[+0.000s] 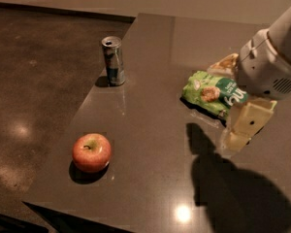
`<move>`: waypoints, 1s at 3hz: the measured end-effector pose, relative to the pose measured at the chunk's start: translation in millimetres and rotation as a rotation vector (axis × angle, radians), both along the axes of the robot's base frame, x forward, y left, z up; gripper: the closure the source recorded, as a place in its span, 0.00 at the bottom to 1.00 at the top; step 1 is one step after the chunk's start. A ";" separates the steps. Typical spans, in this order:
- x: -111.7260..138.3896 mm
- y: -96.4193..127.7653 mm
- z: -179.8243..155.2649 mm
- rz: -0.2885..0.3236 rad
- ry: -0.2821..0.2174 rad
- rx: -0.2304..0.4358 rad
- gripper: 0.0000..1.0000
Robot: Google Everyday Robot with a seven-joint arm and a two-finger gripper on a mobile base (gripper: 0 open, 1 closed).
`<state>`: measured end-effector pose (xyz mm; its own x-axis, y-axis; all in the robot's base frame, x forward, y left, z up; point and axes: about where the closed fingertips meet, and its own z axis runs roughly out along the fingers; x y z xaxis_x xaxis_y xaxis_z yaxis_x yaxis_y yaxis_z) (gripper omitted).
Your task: Move apple near green rice chip bag
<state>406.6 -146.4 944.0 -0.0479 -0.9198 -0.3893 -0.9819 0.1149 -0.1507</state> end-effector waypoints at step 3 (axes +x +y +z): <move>-35.1 113.9 -54.7 0.179 0.058 0.160 0.00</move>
Offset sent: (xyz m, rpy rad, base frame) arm -0.0358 0.1220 -0.0692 0.1806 0.0583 0.2111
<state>371.6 -32.5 889.3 0.0836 -0.8426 -0.5320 -0.9952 -0.0436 -0.0872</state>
